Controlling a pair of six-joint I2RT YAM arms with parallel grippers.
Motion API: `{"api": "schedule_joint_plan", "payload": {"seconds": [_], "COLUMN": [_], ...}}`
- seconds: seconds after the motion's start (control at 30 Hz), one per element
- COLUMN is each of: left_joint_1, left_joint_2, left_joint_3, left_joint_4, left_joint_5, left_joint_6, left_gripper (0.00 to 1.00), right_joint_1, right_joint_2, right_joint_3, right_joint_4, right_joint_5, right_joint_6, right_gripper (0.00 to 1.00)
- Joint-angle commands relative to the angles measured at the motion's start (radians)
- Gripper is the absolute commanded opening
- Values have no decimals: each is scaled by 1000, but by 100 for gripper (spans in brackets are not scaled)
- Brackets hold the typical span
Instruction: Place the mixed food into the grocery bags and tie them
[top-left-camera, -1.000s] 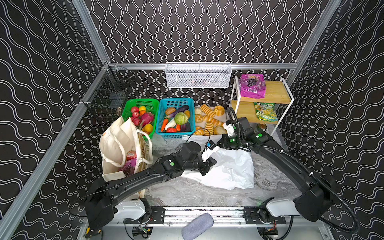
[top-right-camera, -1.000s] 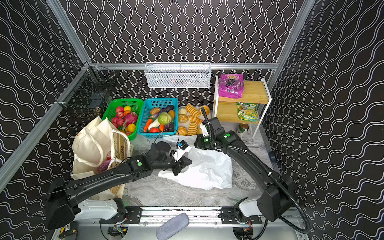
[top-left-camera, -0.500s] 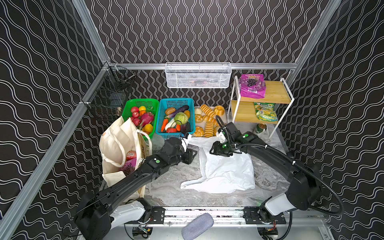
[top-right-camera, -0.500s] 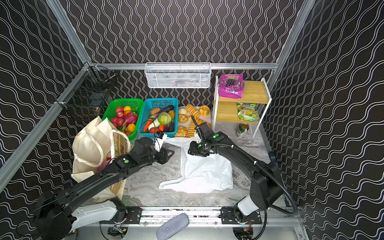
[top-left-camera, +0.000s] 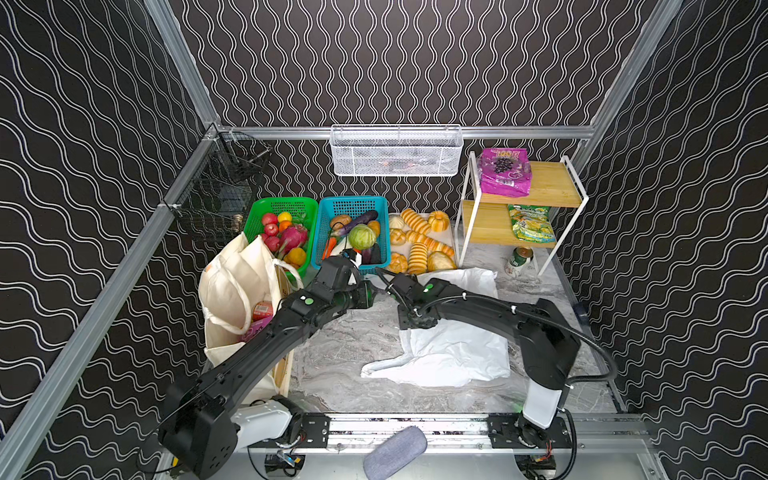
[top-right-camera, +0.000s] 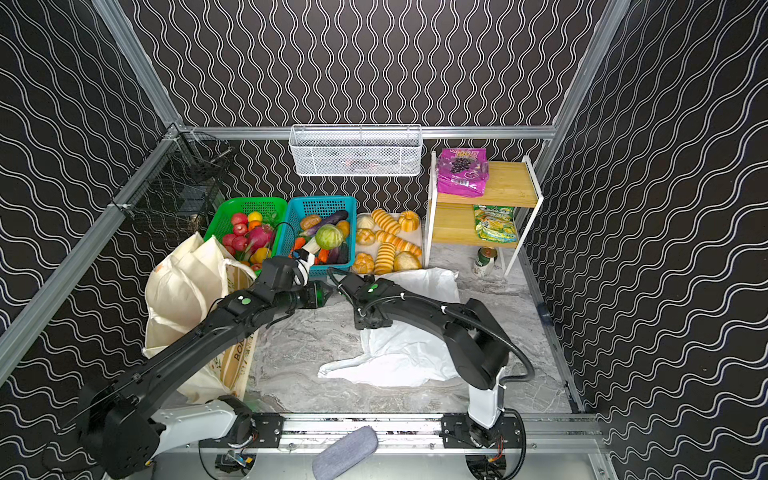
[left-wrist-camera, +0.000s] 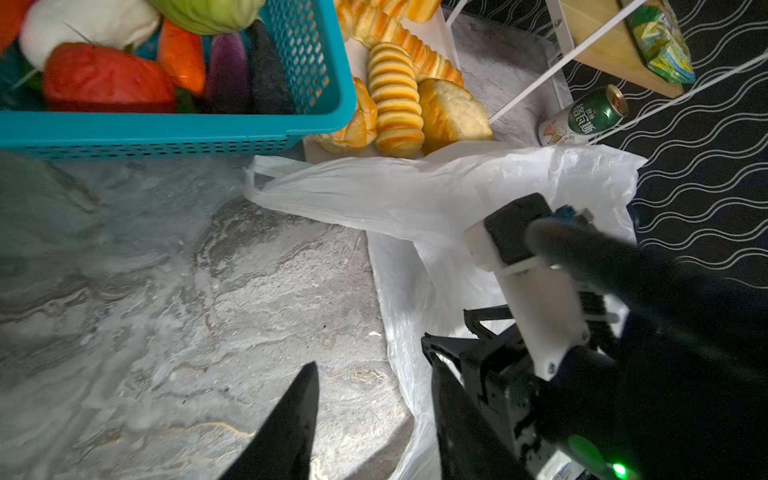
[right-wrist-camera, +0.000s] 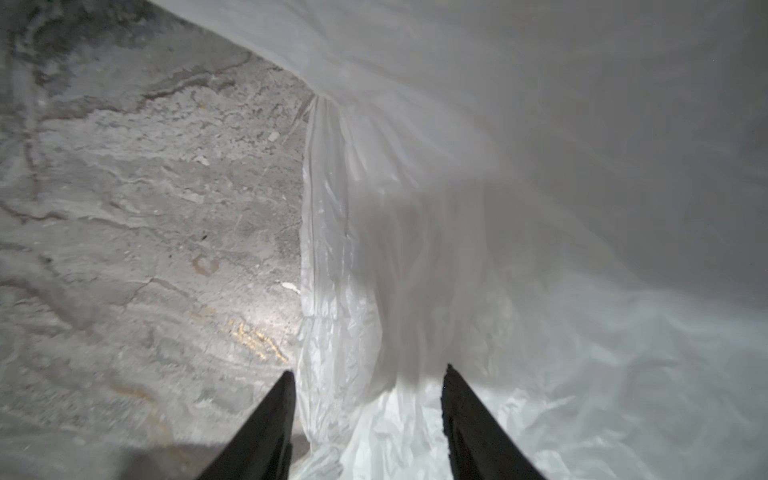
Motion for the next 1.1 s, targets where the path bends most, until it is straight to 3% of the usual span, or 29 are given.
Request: {"api": "schedule_joint_plan", "payload": {"seconds": [0.0,0.13,0.2,0.37,0.4,0.6,0.7,0.8,0.9,1.07], "left_joint_1": [12,19,20,21,22,23,22,22,22,20], "left_joint_2": [-37,-68,-80,-108,-110,-99,-79,-35,93,327], "left_joint_3": [-17,-14,-8,-7,-8,-11,-10,-9,34,185], "left_joint_4": [-25,-41,-50,-56,-54,-17,23,52,21,-99], "left_joint_5": [-54,-68,-72,-71,-68,16,92,127,173,139], "left_joint_6": [-24,-15,-8,-2,-2,29,49,47,86,15], "left_gripper": [47,47,47,48,48,49,53,70,79,77], "right_joint_1": [13,29,36,45,45,40,29,-1,-38,-81], "right_joint_2": [79,134,145,83,60,-112,-210,-298,-359,-419], "right_joint_3": [46,60,61,41,33,0,-26,-95,-158,-240], "right_joint_4": [-115,-137,-142,-155,-150,-123,-71,63,154,246], "right_joint_5": [169,244,264,316,320,340,278,136,11,-79], "right_joint_6": [66,102,110,141,144,108,58,-33,-57,-55], "right_gripper": [57,55,47,2,0,0,0,0,0,7]}}
